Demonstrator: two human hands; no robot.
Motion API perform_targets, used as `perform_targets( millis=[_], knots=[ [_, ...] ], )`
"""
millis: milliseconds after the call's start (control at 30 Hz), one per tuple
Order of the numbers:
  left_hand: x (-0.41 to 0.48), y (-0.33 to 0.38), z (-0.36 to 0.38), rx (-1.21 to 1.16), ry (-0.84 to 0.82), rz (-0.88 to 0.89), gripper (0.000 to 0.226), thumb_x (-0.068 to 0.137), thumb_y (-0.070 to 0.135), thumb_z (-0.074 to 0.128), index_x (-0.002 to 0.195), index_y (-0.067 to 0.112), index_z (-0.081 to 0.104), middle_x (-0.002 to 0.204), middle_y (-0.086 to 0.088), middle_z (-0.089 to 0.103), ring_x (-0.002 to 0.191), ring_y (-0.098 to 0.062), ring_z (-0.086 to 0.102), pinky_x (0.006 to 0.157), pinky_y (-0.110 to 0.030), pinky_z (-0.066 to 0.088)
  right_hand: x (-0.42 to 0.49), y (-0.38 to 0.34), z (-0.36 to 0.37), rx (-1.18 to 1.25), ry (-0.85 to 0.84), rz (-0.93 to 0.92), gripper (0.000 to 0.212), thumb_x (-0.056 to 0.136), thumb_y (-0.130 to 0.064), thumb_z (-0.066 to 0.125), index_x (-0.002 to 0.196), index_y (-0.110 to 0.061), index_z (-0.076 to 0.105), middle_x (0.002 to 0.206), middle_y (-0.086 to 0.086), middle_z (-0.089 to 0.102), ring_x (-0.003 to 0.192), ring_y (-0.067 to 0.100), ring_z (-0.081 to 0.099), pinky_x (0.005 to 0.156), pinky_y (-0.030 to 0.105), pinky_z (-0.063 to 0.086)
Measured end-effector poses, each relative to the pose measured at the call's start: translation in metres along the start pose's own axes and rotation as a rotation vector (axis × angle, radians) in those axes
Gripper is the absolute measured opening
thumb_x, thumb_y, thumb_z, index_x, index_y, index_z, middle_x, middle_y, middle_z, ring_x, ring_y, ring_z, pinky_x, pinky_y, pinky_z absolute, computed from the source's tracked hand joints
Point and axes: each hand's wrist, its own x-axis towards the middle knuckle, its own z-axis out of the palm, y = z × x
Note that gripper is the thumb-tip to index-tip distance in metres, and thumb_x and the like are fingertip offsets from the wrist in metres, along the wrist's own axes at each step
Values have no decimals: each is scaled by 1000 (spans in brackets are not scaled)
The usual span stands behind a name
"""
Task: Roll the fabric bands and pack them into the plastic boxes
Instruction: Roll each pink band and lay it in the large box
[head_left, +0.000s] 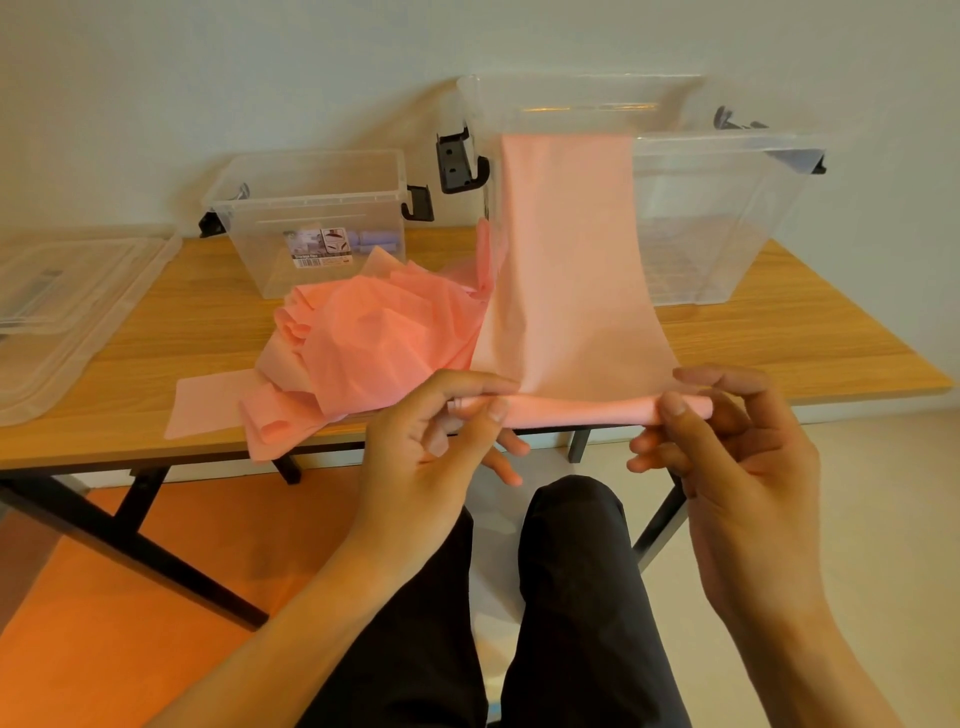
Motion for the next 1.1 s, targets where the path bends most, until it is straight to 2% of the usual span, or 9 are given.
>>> perform_targets(
  millis=[100, 200, 400, 567, 800, 933, 1100],
  knots=[
    [0, -1, -2, 28, -18, 17, 16, 92, 14, 72, 107, 13, 72, 82, 2, 73, 68, -23, 73, 65, -39, 62, 0, 0, -1, -21, 8, -6, 15, 87, -20, 65, 96, -8, 69, 73, 16, 65, 62, 26, 64, 62, 27, 58],
    [0, 0, -3, 20, -24, 30, 18, 87, 8, 75, 104, 10, 72, 87, 6, 73, 66, -23, 72, 64, -30, 60, -1, 1, -1, -38, 30, 8, 19, 86, -24, 66, 94, -8, 71, 71, 13, 67, 58, 24, 63, 59, 27, 57],
    [0, -2, -2, 3, 8, 10, 15, 90, 23, 66, 92, 8, 69, 73, 3, 68, 60, -20, 65, 55, -31, 55, -1, 1, 3, -21, 45, 3, 33, 79, -35, 69, 92, -5, 71, 66, 10, 65, 53, 22, 60, 54, 26, 55],
    [1, 1, -2, -8, 55, 15, 19, 91, 25, 63, 91, 7, 67, 68, 2, 68, 56, -17, 64, 55, -25, 53, -1, 0, 2, 24, 0, 29, 29, 80, -34, 70, 102, -17, 77, 79, 10, 69, 70, 23, 65, 63, 28, 59],
    [0, 1, -4, -39, 41, 13, 17, 91, 21, 62, 98, 6, 66, 72, 1, 70, 59, -19, 65, 53, -28, 53, 2, 1, 5, -28, -2, 41, 29, 94, -23, 59, 118, -16, 73, 101, 4, 74, 87, 21, 68, 65, 29, 59],
    [1, 3, -6, -46, 35, 15, 20, 90, 21, 62, 107, 10, 65, 75, -2, 70, 61, -21, 67, 53, -30, 55, 3, 3, 6, -27, -36, 81, 27, 99, -22, 54, 117, -18, 73, 102, 8, 74, 92, 27, 73, 66, 31, 61],
    [1, 2, -7, -14, 29, 21, 18, 93, 20, 61, 107, 12, 68, 75, -1, 71, 59, -22, 66, 54, -31, 56, 3, 4, 6, 36, -37, 144, 24, 98, -17, 53, 111, -9, 72, 105, 12, 74, 89, 26, 73, 65, 27, 60]
  ],
)
